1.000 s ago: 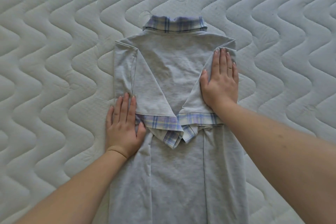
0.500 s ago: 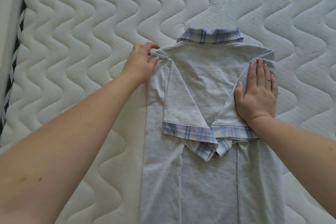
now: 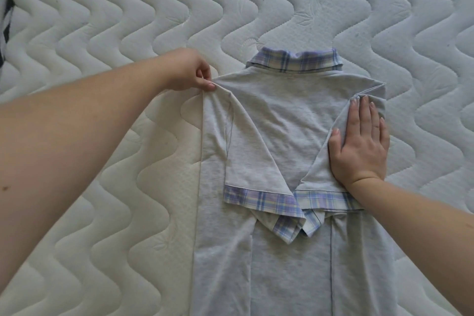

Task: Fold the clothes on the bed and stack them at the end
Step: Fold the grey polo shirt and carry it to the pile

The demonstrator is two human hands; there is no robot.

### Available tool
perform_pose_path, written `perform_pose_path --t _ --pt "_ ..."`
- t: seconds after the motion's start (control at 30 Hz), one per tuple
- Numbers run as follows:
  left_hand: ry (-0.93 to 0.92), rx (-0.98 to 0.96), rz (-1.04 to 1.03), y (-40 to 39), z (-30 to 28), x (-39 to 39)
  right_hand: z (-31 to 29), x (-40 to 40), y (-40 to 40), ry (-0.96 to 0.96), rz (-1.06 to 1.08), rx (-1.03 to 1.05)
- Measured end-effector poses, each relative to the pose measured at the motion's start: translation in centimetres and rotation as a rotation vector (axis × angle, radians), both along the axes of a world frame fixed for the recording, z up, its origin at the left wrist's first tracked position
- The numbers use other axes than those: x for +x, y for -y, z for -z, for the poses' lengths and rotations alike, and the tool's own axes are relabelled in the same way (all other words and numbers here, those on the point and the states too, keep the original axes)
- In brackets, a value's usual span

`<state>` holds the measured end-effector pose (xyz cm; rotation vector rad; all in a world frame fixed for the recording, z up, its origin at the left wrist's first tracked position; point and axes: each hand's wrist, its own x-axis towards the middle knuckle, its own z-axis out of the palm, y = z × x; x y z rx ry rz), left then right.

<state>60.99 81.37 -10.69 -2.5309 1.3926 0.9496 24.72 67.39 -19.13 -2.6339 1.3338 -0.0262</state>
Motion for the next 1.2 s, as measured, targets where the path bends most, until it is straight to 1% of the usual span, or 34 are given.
perform_pose_path --t 0.13,0.2,0.23,0.3,0.33,0.4,0.47,0.53,0.63,0.73,0.77,0.83,0.9,0.97,1.03,1.1,1.17,1.2 --pt "0.083 0.048 0.016 0.6 0.2 -0.6 0.0 0.0 0.1 0.001 -0.006 0.0" --pt "0.114 0.016 -0.025 0.7 0.3 -1.4 0.0 0.0 0.1 -0.011 -0.004 -0.001" --pt "0.132 -0.021 -0.066 0.7 0.2 -2.0 0.1 0.0 0.1 -0.014 -0.002 -0.002" --pt "0.233 -0.137 -0.109 0.5 0.1 -3.6 0.0 0.1 0.1 -0.017 -0.008 -0.006" --pt "0.278 -0.225 -0.109 0.3 0.0 -4.8 0.0 0.1 0.1 -0.016 -0.01 -0.007" --pt "0.305 -0.417 -0.101 -0.4 -0.3 -8.2 -0.1 0.2 0.2 -0.011 -0.008 -0.009" --pt "0.317 -0.492 -0.057 -1.9 -0.4 -12.9 0.0 0.0 0.1 -0.024 -0.011 -0.002" --pt "0.307 -0.482 -0.052 -4.3 0.0 -18.3 -0.2 -0.1 0.1 -0.04 -0.023 0.021" --pt "0.263 -0.401 -0.104 -8.2 0.9 -26.1 -1.4 0.0 0.4 -0.08 -0.049 0.082" --pt "0.269 -0.365 -0.096 -10.2 2.6 -31.3 -3.1 -0.6 -1.1 -0.02 -0.049 0.078" --pt "0.271 -0.358 -0.085 -10.4 3.3 -32.3 -3.6 -1.4 -2.7 0.008 -0.071 0.053" --pt "0.239 -0.283 -0.07 -10.6 4.7 -33.5 -4.0 -3.5 -7.1 0.025 -0.159 0.052" --pt "0.233 -0.229 -0.104 -10.7 6.0 -34.0 -3.3 -5.9 -11.2 -0.048 -0.201 0.124" --pt "0.23 -0.216 -0.122 -10.5 6.3 -33.9 -3.0 -7.7 -12.7 -0.1 -0.181 0.183" --pt "0.211 -0.249 -0.097 -10.8 5.7 -33.6 -3.4 -9.3 -13.0 -0.07 -0.152 0.18" --pt "0.188 -0.331 -0.065 -12.4 4.6 -34.2 -4.0 -11.4 -13.6 -0.025 -0.092 0.149" --pt "0.173 -0.381 -0.035 -15.9 4.3 -36.0 -4.3 -14.5 -15.3 -0.081 -0.086 0.172" --pt "0.156 -0.365 -0.045 -18.1 4.3 -37.3 -4.3 -16.4 -16.6 -0.129 -0.131 0.196"
